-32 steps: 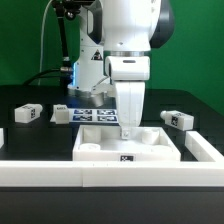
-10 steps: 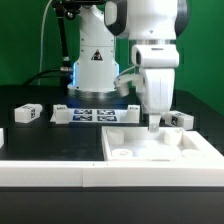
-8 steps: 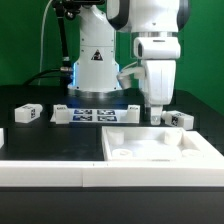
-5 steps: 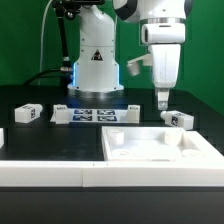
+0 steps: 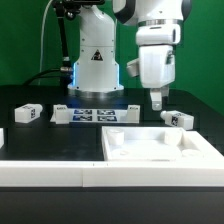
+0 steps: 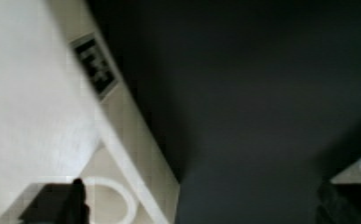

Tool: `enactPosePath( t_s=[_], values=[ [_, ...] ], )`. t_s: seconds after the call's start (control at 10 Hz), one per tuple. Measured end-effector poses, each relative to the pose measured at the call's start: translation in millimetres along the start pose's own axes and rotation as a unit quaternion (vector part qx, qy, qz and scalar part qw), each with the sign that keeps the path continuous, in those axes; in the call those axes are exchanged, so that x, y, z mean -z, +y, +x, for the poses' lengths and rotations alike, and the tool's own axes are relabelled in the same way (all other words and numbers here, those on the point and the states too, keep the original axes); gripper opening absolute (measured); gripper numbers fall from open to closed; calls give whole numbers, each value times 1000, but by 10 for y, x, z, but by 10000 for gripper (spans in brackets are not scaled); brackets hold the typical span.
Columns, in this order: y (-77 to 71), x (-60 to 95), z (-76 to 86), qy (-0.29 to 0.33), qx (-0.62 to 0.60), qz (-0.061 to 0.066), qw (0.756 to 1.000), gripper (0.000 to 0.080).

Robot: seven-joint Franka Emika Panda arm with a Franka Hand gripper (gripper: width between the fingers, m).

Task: Assemble one leg

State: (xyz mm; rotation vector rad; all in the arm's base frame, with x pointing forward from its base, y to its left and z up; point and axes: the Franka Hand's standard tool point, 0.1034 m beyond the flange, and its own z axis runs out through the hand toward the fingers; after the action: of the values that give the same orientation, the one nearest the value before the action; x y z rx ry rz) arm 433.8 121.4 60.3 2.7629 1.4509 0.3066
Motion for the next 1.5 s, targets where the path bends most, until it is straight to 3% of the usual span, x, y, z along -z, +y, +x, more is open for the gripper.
enactPosePath(
  t_s=[0.2, 0.6, 1.0, 1.1, 1.2, 1.5],
  values=[
    [-345, -80, 72, 16, -100, 4, 995, 649],
    [-447, -130, 156, 16, -221, 10, 975, 649],
    [-585, -165, 203, -10, -209, 25, 978, 649],
    [-683, -176, 225, -55, -207, 47, 976, 649],
    [-684, -177, 290, -68, -203, 53, 975, 649],
    [-775, -194, 272, -164, -193, 90, 963, 649]
  ],
)
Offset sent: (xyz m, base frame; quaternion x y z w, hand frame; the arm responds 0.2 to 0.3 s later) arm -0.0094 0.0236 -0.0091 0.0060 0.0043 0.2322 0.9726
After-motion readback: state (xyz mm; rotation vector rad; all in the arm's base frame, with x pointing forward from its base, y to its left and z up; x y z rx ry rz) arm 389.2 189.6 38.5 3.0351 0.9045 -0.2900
